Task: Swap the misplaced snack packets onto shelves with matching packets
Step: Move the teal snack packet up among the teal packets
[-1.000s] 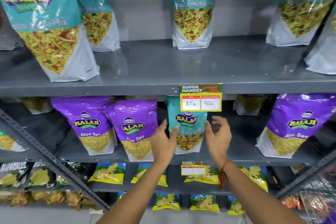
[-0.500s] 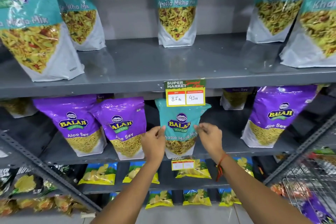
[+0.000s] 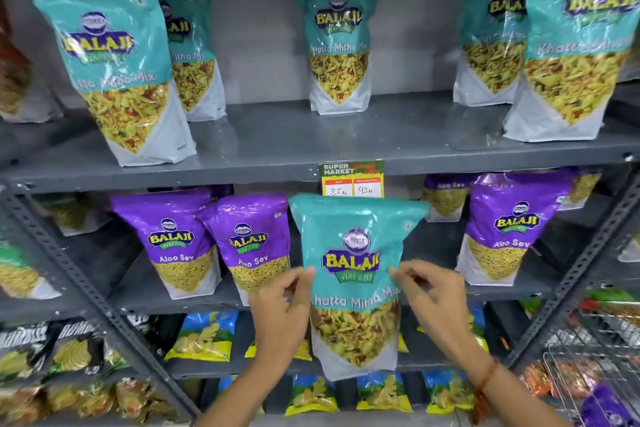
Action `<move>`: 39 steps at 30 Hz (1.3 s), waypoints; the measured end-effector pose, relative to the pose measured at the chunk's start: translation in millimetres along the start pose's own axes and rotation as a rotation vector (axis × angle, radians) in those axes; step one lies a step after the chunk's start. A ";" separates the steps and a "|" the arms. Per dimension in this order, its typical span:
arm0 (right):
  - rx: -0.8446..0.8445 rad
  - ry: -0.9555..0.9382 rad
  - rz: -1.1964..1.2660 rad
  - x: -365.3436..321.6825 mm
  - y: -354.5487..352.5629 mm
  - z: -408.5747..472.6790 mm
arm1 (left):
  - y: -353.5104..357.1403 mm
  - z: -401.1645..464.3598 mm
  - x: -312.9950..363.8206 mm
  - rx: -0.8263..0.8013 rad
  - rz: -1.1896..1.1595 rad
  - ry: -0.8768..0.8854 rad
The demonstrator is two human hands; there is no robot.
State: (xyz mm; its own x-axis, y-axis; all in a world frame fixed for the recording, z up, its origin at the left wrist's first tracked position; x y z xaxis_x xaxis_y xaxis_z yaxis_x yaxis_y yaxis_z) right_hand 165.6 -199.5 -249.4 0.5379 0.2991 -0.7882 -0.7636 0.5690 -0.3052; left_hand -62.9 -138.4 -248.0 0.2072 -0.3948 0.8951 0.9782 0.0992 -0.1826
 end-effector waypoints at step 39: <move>-0.160 -0.024 0.110 -66.6 35.6 266.8 | -12.1 263.8 103.2 -0.075 -0.145 -0.062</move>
State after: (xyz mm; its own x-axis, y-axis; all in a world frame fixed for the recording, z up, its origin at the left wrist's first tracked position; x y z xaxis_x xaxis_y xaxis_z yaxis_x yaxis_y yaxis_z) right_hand 197.9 5.2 -65.2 0.4552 0.3721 -0.8089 -0.8641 0.4037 -0.3006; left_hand -57.8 60.6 -46.2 0.0647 -0.3424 0.9373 0.9967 -0.0240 -0.0776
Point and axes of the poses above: each hand's wrist, its own z-axis towards the middle knuckle, its own y-axis out of the palm, x = y × z, the point moved 4 cm from there along z, towards the middle knuckle, and after that the axes turned 6 degrees about -y, right-handed, at the moved point
